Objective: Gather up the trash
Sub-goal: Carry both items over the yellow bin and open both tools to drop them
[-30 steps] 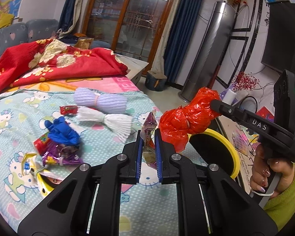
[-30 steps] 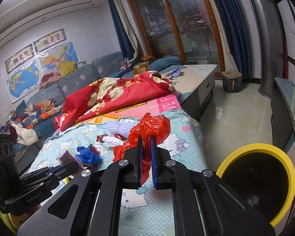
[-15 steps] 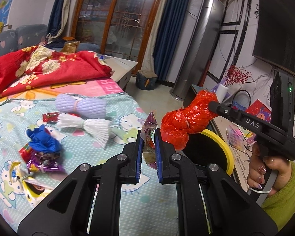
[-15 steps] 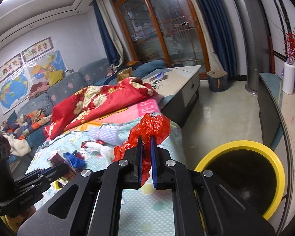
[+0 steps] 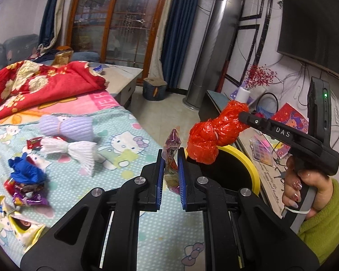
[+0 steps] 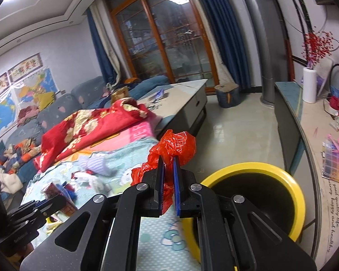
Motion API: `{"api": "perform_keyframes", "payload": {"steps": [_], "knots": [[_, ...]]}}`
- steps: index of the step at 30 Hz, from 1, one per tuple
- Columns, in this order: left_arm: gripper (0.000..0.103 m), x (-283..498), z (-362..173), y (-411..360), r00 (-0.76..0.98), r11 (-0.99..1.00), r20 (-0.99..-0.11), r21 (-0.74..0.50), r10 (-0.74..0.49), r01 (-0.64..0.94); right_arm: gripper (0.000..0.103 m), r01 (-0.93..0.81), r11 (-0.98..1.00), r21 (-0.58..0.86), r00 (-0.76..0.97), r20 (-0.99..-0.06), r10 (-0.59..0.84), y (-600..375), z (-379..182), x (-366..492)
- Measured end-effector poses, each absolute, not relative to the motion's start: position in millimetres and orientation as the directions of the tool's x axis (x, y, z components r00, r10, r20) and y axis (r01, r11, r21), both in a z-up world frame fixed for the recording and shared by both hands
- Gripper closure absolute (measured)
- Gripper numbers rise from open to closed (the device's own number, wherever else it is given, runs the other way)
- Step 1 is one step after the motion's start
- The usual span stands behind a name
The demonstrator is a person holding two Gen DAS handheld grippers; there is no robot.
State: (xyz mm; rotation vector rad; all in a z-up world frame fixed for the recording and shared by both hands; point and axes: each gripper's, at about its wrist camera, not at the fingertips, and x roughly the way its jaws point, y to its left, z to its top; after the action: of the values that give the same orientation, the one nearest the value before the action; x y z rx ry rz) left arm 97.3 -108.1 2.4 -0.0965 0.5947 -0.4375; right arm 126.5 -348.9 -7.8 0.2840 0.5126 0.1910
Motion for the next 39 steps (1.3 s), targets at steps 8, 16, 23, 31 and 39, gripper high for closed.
{"api": "perform_keyframes", "payload": {"steps": [8, 16, 23, 31, 39], "knots": [[0.096, 100.4, 2.1, -136.7, 0.719, 0.885, -0.523, -0.19, -0.458, 0.425, 0.096, -0.021, 0.943, 0.332, 0.876, -0.448, 0.177, -383.5, -12.3, 121.4], [0.096, 103.0, -0.9, -165.1, 0.699, 0.866, -0.53, -0.16, -0.481, 0.474, 0.096, 0.057, 0.935, 0.351, 0.881, -0.457, 0.118, -416.5, -19.6, 117.7], [0.096, 107.2, -8.8, -187.5, 0.676, 0.848, -0.542, -0.149, -0.5, 0.508, 0.096, 0.122, 0.931, 0.343, 0.873, -0.484, 0.064, -436.5, -31.8, 118.2], [0.096, 115.4, -22.4, -211.4, 0.636, 0.828, -0.569, -0.159, -0.522, 0.538, 0.096, 0.17, 0.926, 0.336, 0.857, -0.515, 0.029, -451.5, -46.4, 119.9], [0.096, 125.1, -39.1, -227.4, 0.601, 0.814, -0.59, -0.182, -0.539, 0.552, 0.096, 0.199, 0.918, 0.343, 0.832, -0.554, 0.027, -464.1, -64.4, 124.8]]}}
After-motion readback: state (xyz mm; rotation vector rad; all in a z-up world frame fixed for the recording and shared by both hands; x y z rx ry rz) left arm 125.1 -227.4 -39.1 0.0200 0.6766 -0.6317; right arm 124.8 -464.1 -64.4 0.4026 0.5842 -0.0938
